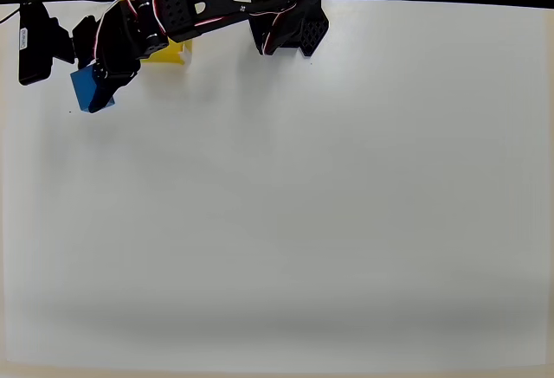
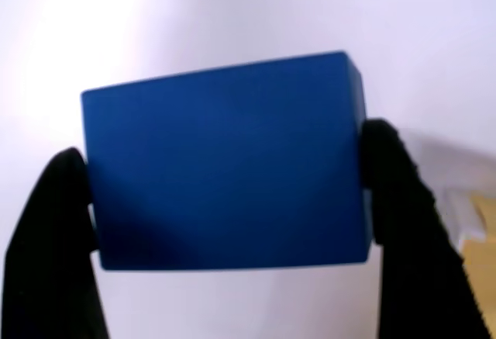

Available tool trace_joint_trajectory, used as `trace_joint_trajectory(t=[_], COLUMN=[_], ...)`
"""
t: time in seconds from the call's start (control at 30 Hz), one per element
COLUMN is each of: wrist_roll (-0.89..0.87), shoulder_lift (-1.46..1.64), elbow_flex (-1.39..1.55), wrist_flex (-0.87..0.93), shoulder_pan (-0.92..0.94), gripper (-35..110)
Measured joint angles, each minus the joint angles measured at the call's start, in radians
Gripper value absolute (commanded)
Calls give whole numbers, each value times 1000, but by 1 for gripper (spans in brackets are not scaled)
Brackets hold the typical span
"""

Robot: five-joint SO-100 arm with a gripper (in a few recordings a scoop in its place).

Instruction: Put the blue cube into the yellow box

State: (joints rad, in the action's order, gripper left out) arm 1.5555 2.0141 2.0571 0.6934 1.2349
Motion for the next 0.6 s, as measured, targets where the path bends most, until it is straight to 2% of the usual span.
trace_joint_trajectory(t=[0.4,0.6], wrist_roll=[0,23], shoulder_lift=[469,663], elbow_flex=[114,218], wrist_flex=[330,407], shoulder_pan=[91,166], gripper=[23,23])
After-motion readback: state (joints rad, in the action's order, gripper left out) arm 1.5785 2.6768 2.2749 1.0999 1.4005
